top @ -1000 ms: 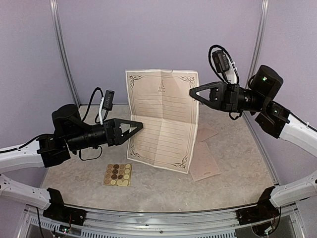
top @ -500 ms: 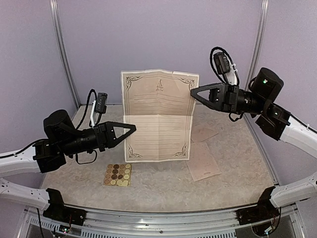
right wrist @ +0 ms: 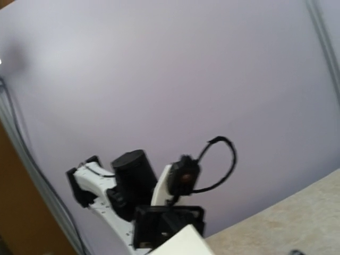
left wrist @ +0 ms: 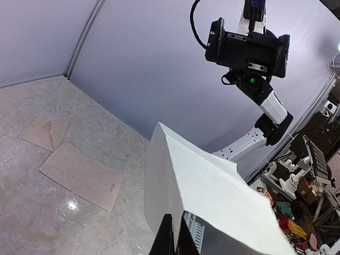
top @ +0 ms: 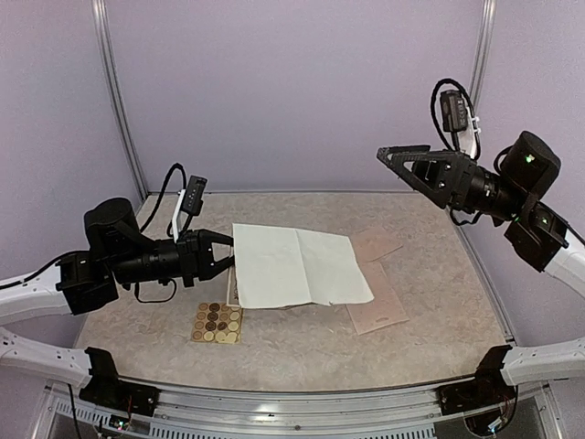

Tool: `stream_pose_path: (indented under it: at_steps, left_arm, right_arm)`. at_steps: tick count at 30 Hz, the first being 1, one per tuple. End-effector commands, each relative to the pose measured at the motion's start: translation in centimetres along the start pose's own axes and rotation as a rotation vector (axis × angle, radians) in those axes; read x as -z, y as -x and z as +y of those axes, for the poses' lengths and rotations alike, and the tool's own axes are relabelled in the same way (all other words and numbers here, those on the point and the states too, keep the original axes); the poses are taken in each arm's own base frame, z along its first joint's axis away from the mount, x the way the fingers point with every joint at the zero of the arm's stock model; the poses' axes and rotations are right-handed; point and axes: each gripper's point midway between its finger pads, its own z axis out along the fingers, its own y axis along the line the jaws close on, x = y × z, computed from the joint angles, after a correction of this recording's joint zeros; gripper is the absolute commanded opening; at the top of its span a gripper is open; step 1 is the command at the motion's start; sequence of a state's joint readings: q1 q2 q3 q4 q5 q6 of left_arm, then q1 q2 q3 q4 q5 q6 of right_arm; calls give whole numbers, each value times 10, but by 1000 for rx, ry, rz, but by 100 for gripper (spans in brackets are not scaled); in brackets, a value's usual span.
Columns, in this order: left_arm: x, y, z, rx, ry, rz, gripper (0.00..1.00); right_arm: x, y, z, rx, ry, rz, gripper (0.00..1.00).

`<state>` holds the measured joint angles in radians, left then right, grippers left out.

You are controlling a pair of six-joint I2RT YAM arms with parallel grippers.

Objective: Place the letter into the envelope and seal it

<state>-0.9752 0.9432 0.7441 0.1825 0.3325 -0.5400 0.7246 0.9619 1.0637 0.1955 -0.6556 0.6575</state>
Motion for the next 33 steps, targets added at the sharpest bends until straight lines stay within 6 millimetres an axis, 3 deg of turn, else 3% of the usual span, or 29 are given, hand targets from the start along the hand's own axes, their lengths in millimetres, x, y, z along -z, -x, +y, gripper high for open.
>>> stream_pose_path:
  at_steps: [1, 5, 8, 13, 20, 26, 33]
  left_arm:
    - [-2, 1, -17, -36, -68, 52, 0]
    - [-9, -2, -26, -35, -114, 103, 0]
    - [-12, -4, -35, -37, -160, 140, 0]
    - [-19, -12, -49, -30, -219, 215, 0]
    - [-23, -20, -65, -11, -297, 282, 0]
    - [-25, -16, -70, -16, -318, 285, 0]
    - [-24, -16, -68, -27, -297, 301, 0]
  right_arm:
    - [0, -15, -20, 3, -70, 49, 94]
    - [-13, -44, -29, -23, -21, 179, 95]
    - [-22, -66, -24, -35, 48, 263, 96]
    - [-37, -101, -10, -55, 143, 406, 94]
    - [-51, -129, 13, -55, 270, 506, 92]
    - [-51, -156, 19, -98, 324, 598, 77]
    - [-38, -175, 23, -138, 333, 671, 57]
